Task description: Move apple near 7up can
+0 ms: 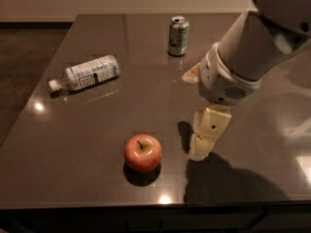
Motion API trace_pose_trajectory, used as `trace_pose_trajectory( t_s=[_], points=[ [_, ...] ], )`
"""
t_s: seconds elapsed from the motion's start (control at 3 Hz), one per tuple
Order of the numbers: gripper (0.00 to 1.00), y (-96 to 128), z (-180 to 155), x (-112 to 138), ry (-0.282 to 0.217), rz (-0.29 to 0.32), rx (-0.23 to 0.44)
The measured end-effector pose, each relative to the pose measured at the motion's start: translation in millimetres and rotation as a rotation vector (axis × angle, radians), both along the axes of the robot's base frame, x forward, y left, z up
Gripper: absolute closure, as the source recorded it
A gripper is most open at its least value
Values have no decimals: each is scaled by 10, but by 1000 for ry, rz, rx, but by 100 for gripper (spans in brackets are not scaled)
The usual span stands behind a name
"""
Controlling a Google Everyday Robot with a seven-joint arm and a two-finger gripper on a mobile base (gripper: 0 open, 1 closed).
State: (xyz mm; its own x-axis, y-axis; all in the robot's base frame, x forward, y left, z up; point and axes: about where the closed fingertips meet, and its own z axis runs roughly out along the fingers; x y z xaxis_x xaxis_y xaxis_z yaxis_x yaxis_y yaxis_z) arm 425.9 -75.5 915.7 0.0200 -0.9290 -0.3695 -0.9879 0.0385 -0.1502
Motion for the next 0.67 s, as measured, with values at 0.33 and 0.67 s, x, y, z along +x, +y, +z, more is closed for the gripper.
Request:
trace_pose_trajectory(
  t_s=[0.33, 0.67],
  points=[
    [0, 246, -149, -121, 7, 64, 20],
    [0, 461, -299, -252, 18, 116, 38]
  ],
)
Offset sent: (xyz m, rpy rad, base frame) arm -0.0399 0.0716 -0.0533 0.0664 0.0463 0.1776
